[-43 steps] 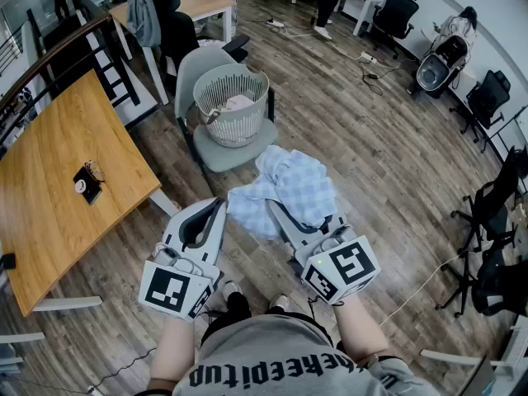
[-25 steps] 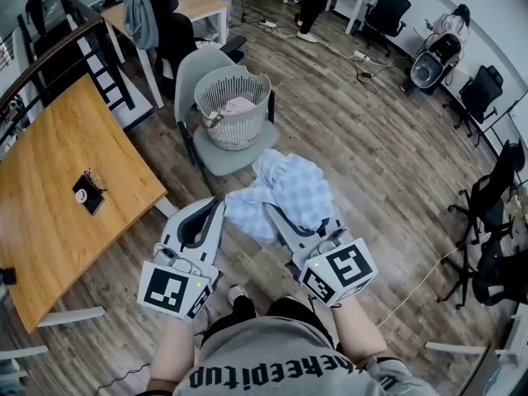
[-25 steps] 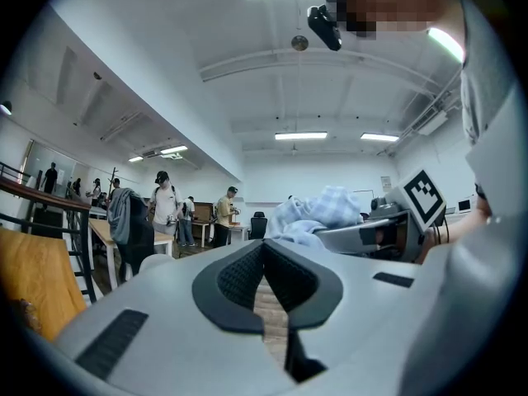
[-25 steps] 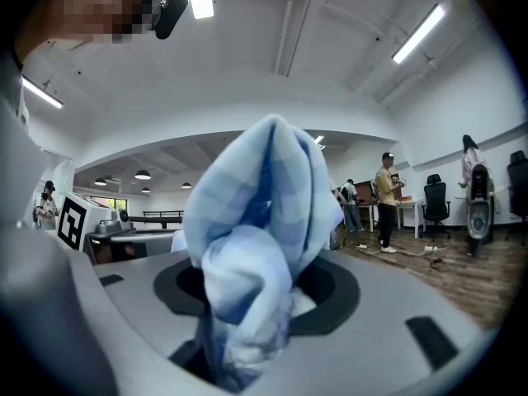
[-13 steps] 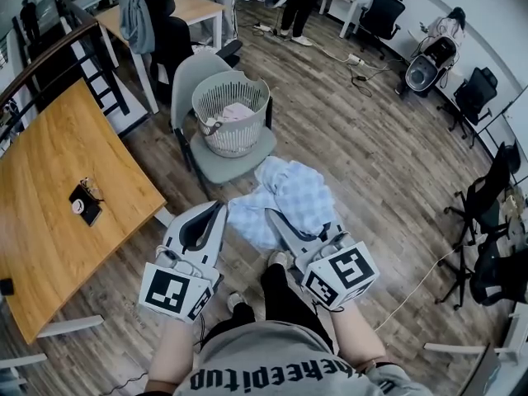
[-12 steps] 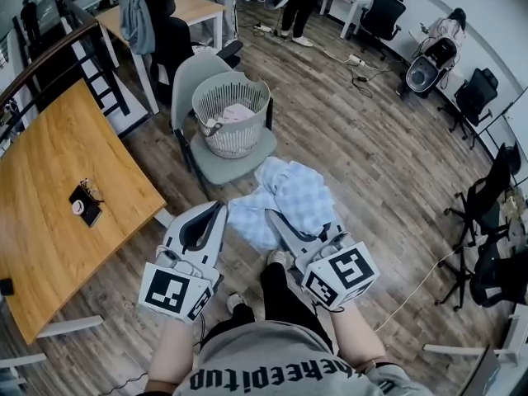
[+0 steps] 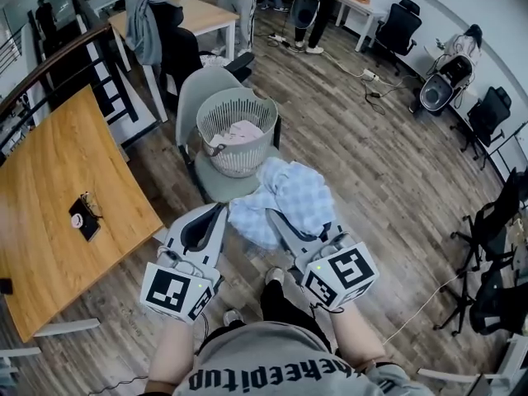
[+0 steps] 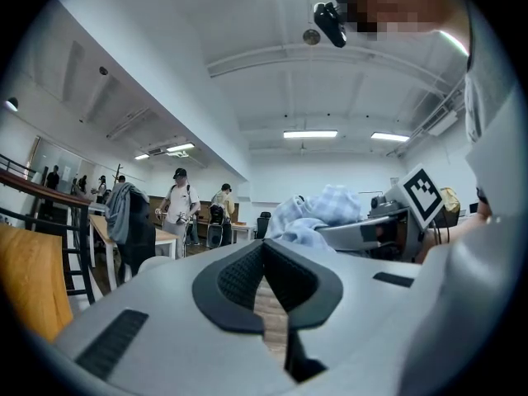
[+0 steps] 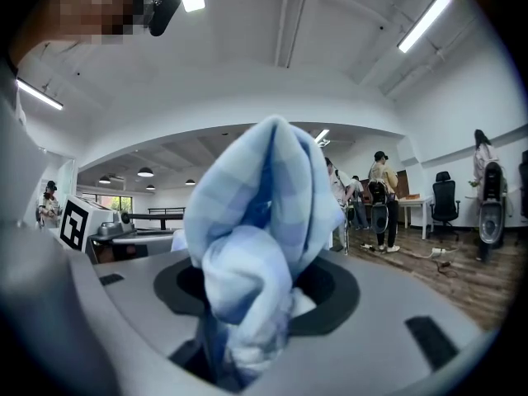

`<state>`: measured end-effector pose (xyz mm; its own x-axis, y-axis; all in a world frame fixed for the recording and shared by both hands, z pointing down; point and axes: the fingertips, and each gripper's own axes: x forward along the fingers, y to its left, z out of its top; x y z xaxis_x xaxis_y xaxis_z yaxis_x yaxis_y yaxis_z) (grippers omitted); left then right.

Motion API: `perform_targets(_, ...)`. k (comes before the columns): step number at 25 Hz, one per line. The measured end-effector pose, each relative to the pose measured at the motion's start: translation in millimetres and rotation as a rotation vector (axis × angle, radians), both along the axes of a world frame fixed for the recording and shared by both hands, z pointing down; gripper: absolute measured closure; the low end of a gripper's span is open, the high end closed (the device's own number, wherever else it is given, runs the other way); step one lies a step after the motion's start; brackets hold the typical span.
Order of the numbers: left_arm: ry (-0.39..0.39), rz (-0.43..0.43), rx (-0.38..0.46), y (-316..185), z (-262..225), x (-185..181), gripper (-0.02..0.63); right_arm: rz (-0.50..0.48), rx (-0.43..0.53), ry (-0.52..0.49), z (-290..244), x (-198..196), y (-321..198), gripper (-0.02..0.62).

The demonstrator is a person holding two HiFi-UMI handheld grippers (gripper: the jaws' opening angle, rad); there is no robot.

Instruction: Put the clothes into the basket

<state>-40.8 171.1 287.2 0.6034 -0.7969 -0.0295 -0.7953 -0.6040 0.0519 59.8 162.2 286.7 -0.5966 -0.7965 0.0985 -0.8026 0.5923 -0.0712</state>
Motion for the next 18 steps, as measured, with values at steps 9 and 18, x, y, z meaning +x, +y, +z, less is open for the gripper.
perform_targets(9, -0.003, -0.073, -0.005, -60, -2, 27, 0.592, -0.066, 0.004, 0.005, -6, 26, -67, 0.364)
perform_targets(18, -0.008, -0.137, -0.003, -107, -3, 64, 0.592, -0.126, 0.001, -0.004, -4, 63, -117, 0.364)
